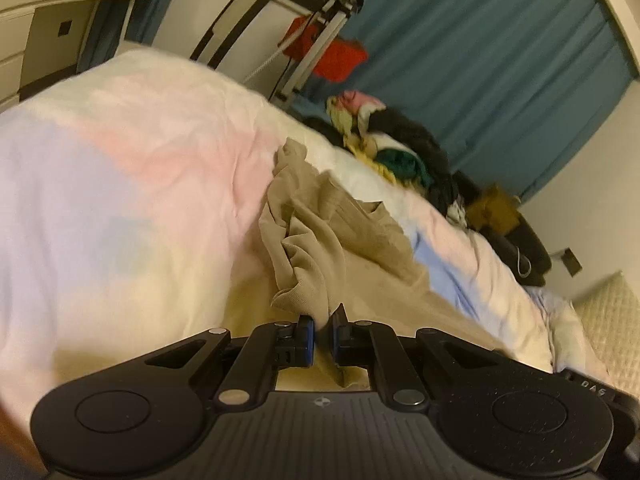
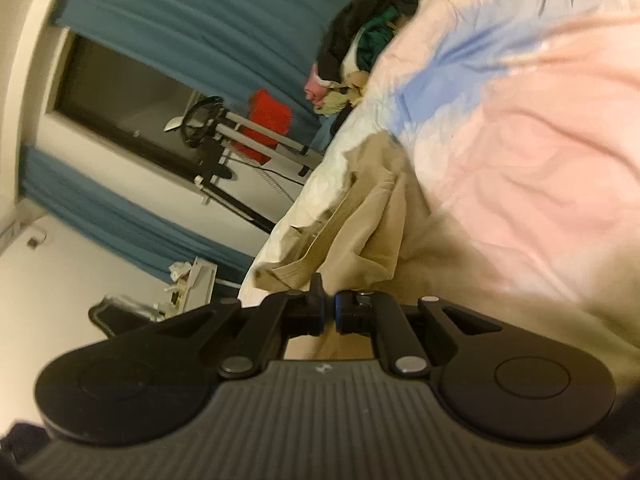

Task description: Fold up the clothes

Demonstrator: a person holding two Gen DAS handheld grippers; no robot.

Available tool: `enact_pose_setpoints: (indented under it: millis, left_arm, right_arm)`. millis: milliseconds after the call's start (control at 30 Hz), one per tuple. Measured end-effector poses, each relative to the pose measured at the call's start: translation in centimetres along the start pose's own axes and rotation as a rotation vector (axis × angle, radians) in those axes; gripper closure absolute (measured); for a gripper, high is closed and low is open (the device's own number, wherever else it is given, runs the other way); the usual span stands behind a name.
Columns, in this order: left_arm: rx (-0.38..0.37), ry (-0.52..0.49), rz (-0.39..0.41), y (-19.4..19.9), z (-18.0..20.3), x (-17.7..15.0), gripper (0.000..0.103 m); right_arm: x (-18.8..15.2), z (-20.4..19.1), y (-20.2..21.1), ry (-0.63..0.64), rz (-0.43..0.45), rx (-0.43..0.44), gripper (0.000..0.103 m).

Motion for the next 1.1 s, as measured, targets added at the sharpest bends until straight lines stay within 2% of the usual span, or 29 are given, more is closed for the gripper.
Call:
enact_pose_setpoints:
  millis: [100, 267, 433, 500, 667, 867, 967, 1100]
  left_arm:
    - [-0.011, 0.038, -0.019, 3.0, -0.5, -2.6, 0.095]
    - [-0.04, 0.057, -0.009, 6.5, 0.7, -4.0, 0.095]
    - [-0.051, 0.014, 0.008, 6.6, 2.1, -2.0, 0.094]
    - [-0.044, 0.008, 0.019, 5.6, 2.6, -0.4, 0.094]
    - [-0.009, -0.037, 0.052, 0.2, 4.1, 5.2, 0.094]
    - [0.093, -0.134, 0.051, -8.9, 4.2, 11.0, 0.093]
    - [0.109, -0.159, 0.023, -14.1, 2.9, 12.3, 0.092]
    - [0.093, -0.138, -0.016, -19.4, 0.3, 11.9, 0.091]
  right_arm:
    - [-1.6, 0.5, 3.5, 0.014, -0.003, -0.003, 0.095]
    - [-3.0, 1.5, 8.0, -0.019, 0.068, 0.0, 0.095]
    - [-1.6, 0.2, 7.8, 0.021, 0.122, 0.006, 0.095]
    - [-0.4, -0.5, 6.3, 0.021, 0.127, 0.007, 0.095]
    - [3.4, -3.1, 0.1, 0.008, 0.158, -0.024, 0.095]
    - [7.1, -5.0, -9.5, -0.008, 0.187, -0.127, 0.095]
    - [8.2, -4.2, -13.6, 0.023, 0.179, -0.149, 0.095]
    - [8.7, -1.0, -17.6, 0.058, 0.134, -0.144, 0.095]
Point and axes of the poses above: each gripper's, at about its wrist camera, not at the fingertips, and y roughly against the way its jaws point, z to its right, x to its top, the point moved 8 cm from there along -y, roughly the way its jaws point, and after that the axes turned 12 degrees about -y, right-handed, at the moved point
